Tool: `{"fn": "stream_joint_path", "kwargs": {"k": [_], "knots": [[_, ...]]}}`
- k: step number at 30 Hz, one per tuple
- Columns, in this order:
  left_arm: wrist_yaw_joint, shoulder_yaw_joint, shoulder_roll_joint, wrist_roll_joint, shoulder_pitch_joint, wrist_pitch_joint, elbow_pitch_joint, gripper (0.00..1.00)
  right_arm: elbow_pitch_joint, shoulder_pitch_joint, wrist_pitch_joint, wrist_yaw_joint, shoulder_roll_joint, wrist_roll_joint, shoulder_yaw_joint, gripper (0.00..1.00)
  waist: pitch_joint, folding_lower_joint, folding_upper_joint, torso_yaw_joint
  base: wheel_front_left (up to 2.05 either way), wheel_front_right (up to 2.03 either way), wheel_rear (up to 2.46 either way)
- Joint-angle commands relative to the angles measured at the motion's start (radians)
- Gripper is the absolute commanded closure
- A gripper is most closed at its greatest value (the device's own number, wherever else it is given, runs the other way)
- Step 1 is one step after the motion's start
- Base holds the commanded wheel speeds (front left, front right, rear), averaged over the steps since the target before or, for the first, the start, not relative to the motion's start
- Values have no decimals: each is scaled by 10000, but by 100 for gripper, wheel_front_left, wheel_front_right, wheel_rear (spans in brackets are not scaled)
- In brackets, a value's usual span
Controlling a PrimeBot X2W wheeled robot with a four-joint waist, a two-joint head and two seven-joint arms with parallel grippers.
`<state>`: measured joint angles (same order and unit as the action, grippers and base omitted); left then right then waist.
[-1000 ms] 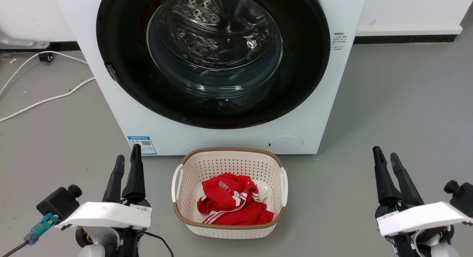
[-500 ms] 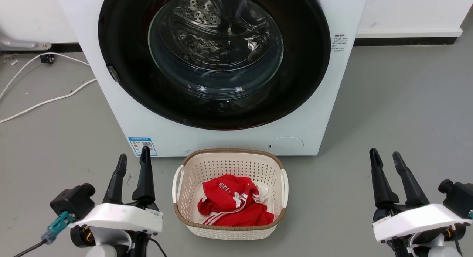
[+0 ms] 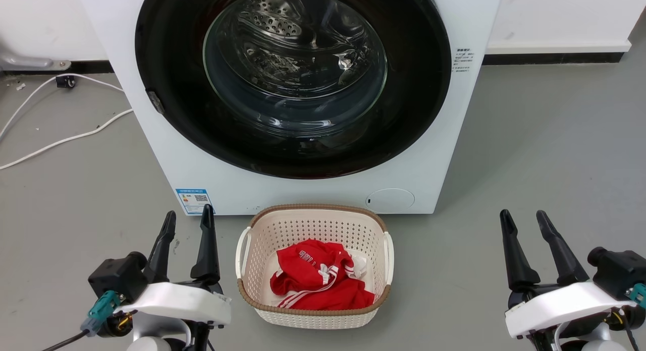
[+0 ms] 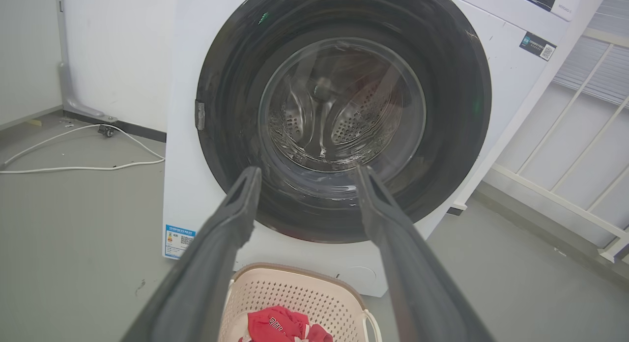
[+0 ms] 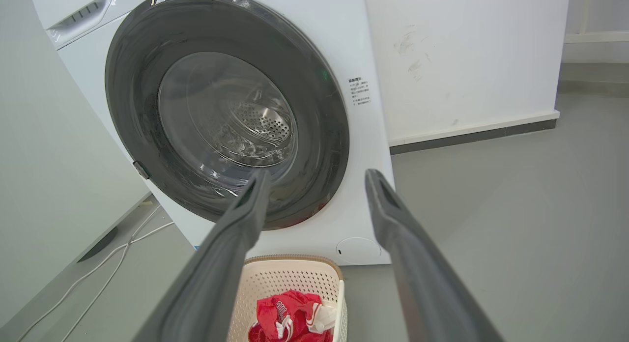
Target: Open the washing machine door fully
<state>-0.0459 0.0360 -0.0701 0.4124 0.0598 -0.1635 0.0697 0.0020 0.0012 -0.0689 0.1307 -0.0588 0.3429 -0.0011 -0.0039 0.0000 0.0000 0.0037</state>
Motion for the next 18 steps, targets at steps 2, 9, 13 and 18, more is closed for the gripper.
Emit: {"fn": "stream_joint_path", "kwargs": {"k": [2,9,13,18], "knots": [[74,86,-97,-389,-41,-117,-59,0,-141,38,27,0,21,-330,-17,0,-1,0,0,-4,0,0,0],[199,281,-208,-1072,-39,-278,33,0,-180,99,97,0,36,-951,-31,0,-7,0,0,2,0,0,0],[281,381,-260,-1436,-38,-368,64,0,-230,125,112,-1,44,-1301,-42,0,-14,0,0,-5,0,0,0],[364,479,-292,-1831,-27,-468,108,0,-290,176,127,-1,53,-1671,-38,0,-13,0,0,-5,0,0,0]]}}
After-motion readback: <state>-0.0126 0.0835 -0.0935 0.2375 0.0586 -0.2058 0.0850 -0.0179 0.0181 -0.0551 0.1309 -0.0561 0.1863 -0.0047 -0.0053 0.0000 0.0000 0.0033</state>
